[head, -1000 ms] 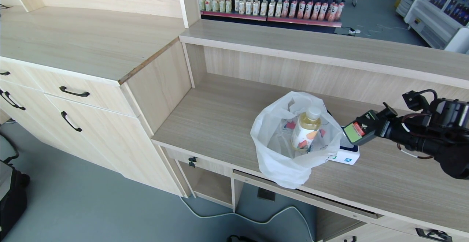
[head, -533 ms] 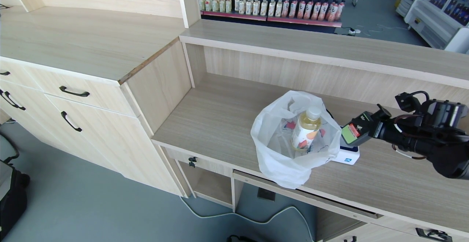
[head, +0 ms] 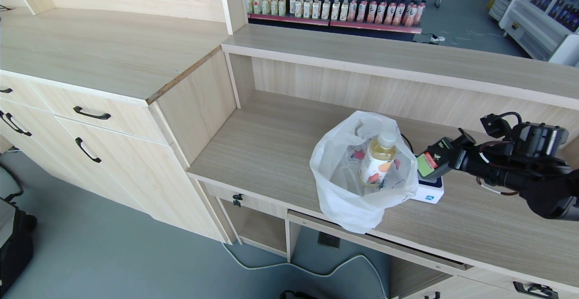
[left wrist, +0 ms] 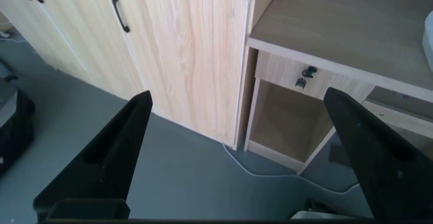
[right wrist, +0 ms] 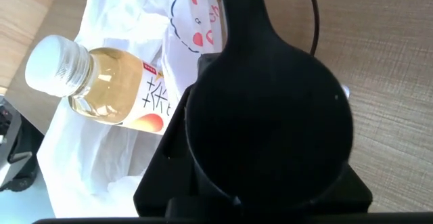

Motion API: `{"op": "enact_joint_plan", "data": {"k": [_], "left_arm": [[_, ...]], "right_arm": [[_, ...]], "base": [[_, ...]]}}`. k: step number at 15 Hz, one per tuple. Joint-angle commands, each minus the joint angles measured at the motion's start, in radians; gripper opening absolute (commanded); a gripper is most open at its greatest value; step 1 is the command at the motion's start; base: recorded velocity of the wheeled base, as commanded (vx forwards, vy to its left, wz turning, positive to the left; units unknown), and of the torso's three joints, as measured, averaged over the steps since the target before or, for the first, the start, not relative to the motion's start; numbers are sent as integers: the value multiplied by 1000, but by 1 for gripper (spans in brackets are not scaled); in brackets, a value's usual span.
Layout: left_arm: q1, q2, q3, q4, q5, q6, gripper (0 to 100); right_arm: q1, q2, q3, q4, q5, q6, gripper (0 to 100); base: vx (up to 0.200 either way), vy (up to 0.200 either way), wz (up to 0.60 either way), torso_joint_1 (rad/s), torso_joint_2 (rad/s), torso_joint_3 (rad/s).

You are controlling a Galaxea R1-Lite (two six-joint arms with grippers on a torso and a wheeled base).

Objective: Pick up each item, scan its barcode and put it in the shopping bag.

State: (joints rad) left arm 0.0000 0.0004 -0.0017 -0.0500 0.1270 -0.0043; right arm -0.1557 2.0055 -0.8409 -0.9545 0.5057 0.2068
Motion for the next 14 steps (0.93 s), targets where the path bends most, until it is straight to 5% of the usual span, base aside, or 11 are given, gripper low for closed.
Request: {"op": "enact_joint_plan", "data": {"k": [1,8,12,14], "left_arm": [[0,0,0,-1,0,0,100],[0,0,0,-1,0,0,100],[-2,0,0,-1,0,0,100],[0,0,0,-1,0,0,100]], "right_arm": [[4,4,-4,-1,2,9,0],[1,-119,11,0,-6,-7,0],[-174,-495,255,123,-119,-503,0],[-223,-660,255,246,-121,-567,0]], "base": [[0,0,0,0,0,0],[0,0,0,0,0,0],[0,0,0,0,0,0],[0,0,0,0,0,0]]}}
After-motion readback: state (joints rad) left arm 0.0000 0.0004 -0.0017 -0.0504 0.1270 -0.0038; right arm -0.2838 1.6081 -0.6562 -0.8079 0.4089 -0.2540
